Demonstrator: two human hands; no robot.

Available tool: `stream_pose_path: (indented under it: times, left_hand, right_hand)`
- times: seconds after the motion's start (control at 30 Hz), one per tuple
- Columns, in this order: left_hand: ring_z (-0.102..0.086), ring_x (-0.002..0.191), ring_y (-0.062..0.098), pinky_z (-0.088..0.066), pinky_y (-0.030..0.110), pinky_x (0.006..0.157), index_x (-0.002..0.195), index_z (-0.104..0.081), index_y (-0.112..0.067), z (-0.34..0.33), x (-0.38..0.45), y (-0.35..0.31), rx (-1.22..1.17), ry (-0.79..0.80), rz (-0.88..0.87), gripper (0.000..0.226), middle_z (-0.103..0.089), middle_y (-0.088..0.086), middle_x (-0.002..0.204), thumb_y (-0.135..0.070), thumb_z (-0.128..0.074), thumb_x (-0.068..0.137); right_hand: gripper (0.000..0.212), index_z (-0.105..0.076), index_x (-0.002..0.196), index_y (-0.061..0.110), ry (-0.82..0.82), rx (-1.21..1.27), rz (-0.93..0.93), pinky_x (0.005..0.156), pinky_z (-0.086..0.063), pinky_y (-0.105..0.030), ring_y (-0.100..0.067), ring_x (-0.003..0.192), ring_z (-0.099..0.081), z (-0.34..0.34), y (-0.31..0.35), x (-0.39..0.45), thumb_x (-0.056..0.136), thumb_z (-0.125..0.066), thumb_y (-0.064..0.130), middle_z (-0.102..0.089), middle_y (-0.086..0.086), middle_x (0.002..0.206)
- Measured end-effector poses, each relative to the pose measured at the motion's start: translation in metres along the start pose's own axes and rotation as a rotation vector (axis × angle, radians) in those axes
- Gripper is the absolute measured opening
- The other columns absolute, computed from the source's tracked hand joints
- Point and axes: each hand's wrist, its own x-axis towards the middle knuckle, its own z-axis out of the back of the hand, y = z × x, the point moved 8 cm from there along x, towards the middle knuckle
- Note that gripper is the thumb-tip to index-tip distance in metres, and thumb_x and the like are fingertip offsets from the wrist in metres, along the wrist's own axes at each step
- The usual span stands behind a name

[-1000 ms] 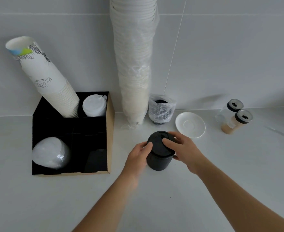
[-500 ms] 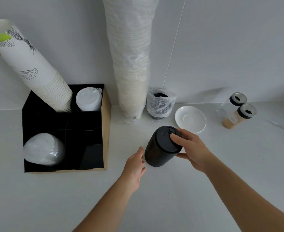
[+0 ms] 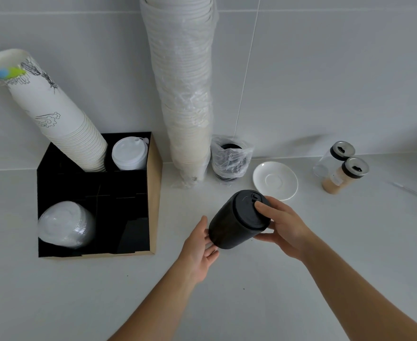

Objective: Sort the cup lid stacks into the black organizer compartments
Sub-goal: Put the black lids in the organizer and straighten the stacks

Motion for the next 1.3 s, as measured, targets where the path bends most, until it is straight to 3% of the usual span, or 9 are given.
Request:
stream_pose_path:
  times: [0.1,0.27,0.4,0.6,0.8,0.93,1.13,1.3]
  left_hand:
    - [-0.048,0.135,0.031,-0.035,0.044,0.115,0.137,-0.049,-0.005,0.006,-0.009,0.003,-0.025,-0.012,-0.011,0.064,-0.058,0.012,0.124,-0.051,-0.053,0.093]
    - [-0.046,0.136,0.032,-0.036,0.044,0.114,0.138,-0.049,-0.005,0.021,-0.031,0.004,-0.074,-0.002,-0.058,0.063,-0.053,0.015,0.142,-0.050,-0.052,0.094]
    - [-0.047,0.135,0.033,-0.037,0.044,0.114,0.141,-0.047,-0.006,0.034,-0.048,-0.001,-0.103,0.004,-0.107,0.064,-0.053,0.014,0.143,-0.049,-0.053,0.094]
    - [-0.058,0.116,0.030,-0.042,0.044,0.109,0.136,-0.052,-0.008,0.068,-0.074,-0.003,-0.163,-0.008,-0.179,0.060,-0.059,0.010,0.134,-0.048,-0.055,0.093]
    - [-0.057,0.120,0.031,-0.042,0.045,0.109,0.137,-0.052,-0.008,0.108,-0.096,-0.016,-0.227,-0.038,-0.254,0.057,-0.059,0.010,0.135,-0.046,-0.052,0.095]
    - [-0.057,0.120,0.029,-0.041,0.044,0.110,0.136,-0.052,-0.009,0.128,-0.106,-0.032,-0.244,-0.032,-0.302,0.054,-0.060,0.007,0.133,-0.046,-0.052,0.095]
    - [-0.054,0.119,0.027,-0.038,0.042,0.113,0.130,-0.053,-0.016,0.158,-0.112,-0.059,-0.260,-0.016,-0.345,0.044,-0.063,0.002,0.117,-0.045,-0.050,0.096]
    - [-0.039,0.141,0.029,-0.032,0.042,0.117,0.145,-0.043,-0.012,0.174,-0.106,-0.080,-0.300,0.022,-0.330,0.059,-0.047,0.009,0.149,-0.045,-0.050,0.096]
  right_hand:
    - [0.025,-0.069,0.116,0.027,0.008,-0.028,0.014,0.099,-0.052,-0.052,-0.022,0.109,-0.068,-0.009,0.001,-0.007,0.092,-0.066,0.027,-0.074,0.000,0.116]
    - [0.023,-0.070,0.114,0.028,0.032,-0.062,0.040,0.097,-0.053,-0.051,-0.024,0.111,-0.068,-0.026,0.005,-0.023,0.091,-0.067,0.028,-0.074,-0.002,0.117]
    - [0.025,-0.069,0.116,0.028,0.064,-0.092,0.073,0.089,-0.055,-0.045,-0.022,0.108,-0.068,-0.044,0.014,-0.036,0.092,-0.066,0.029,-0.074,0.001,0.116]
    - [0.025,-0.070,0.118,0.027,0.133,-0.125,0.108,0.087,-0.056,-0.043,-0.019,0.103,-0.070,-0.080,0.027,-0.054,0.093,-0.064,0.029,-0.075,0.002,0.114]
    - [0.026,-0.070,0.117,0.028,0.198,-0.156,0.139,0.084,-0.053,-0.042,-0.017,0.097,-0.069,-0.128,0.034,-0.061,0.093,-0.062,0.029,-0.075,0.004,0.111]
    - [0.026,-0.070,0.118,0.028,0.229,-0.161,0.161,0.093,-0.054,-0.047,-0.018,0.099,-0.068,-0.157,0.039,-0.062,0.093,-0.061,0.030,-0.074,0.001,0.114]
    - [0.025,-0.070,0.117,0.030,0.218,-0.172,0.160,0.091,-0.055,-0.044,-0.018,0.102,-0.068,-0.203,0.041,-0.054,0.093,-0.062,0.031,-0.075,0.006,0.111]
    - [0.024,-0.070,0.115,0.029,0.183,-0.182,0.149,0.095,-0.054,-0.047,-0.018,0.105,-0.069,-0.237,0.045,-0.040,0.092,-0.065,0.031,-0.077,0.008,0.108]
